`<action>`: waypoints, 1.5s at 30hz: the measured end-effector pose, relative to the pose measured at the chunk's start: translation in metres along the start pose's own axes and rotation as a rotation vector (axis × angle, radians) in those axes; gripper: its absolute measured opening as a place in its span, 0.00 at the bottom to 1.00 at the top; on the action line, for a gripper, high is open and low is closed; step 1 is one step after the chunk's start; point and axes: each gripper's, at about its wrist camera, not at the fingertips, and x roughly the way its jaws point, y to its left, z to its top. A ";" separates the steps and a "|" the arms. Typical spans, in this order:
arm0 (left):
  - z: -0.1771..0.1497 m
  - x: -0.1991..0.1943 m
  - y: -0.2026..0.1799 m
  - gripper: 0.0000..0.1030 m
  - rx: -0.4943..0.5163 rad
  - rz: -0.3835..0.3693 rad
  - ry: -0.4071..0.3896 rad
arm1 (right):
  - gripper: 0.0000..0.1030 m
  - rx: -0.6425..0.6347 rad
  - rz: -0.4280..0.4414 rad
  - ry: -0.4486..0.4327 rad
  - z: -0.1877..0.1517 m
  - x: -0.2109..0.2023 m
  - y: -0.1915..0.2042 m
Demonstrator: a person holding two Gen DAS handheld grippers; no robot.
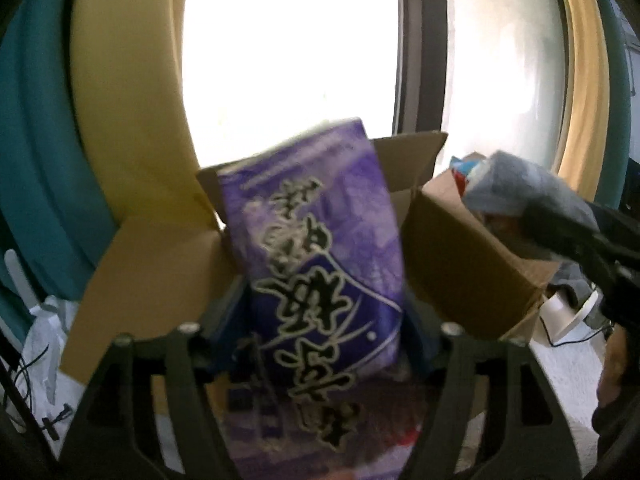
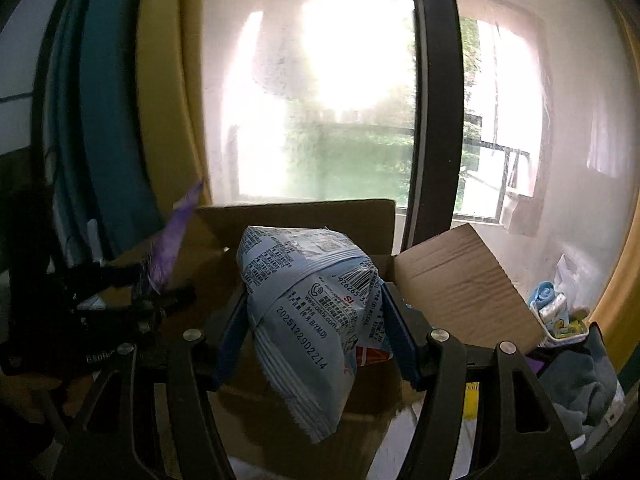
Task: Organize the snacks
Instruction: 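Carry both bags over the cardboard box and open both tools to drop them, then grasp clear biscuit bag with left tool while right tool grasps blue-white box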
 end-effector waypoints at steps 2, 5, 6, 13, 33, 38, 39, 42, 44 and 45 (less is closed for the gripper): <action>0.001 -0.001 0.000 0.82 0.001 0.022 -0.017 | 0.77 0.014 -0.032 0.027 0.003 0.012 -0.002; 0.002 -0.006 0.002 0.86 -0.010 0.020 -0.028 | 0.85 0.023 -0.066 0.029 0.004 0.019 -0.006; 0.002 -0.009 0.004 0.86 -0.017 0.024 -0.031 | 0.85 0.026 -0.073 0.020 0.004 0.017 -0.006; -0.007 -0.040 0.004 0.88 -0.043 0.037 -0.047 | 0.85 0.036 -0.082 0.030 -0.007 -0.007 -0.011; -0.088 -0.100 -0.032 0.88 -0.047 0.023 0.056 | 0.85 0.113 -0.074 0.078 -0.075 -0.092 -0.014; -0.111 -0.103 -0.047 0.88 -0.057 0.032 0.098 | 0.85 0.136 -0.058 0.113 -0.101 -0.102 -0.017; -0.115 -0.103 -0.050 0.88 -0.059 0.034 0.107 | 0.85 0.134 -0.055 0.122 -0.107 -0.103 -0.016; -0.127 -0.102 -0.057 0.88 -0.073 0.043 0.140 | 0.85 0.137 -0.034 0.153 -0.124 -0.104 -0.016; -0.135 -0.101 -0.060 0.88 -0.079 0.051 0.160 | 0.85 0.145 -0.022 0.172 -0.134 -0.104 -0.017; -0.139 -0.101 -0.061 0.88 -0.083 0.055 0.168 | 0.85 0.150 -0.015 0.183 -0.141 -0.104 -0.018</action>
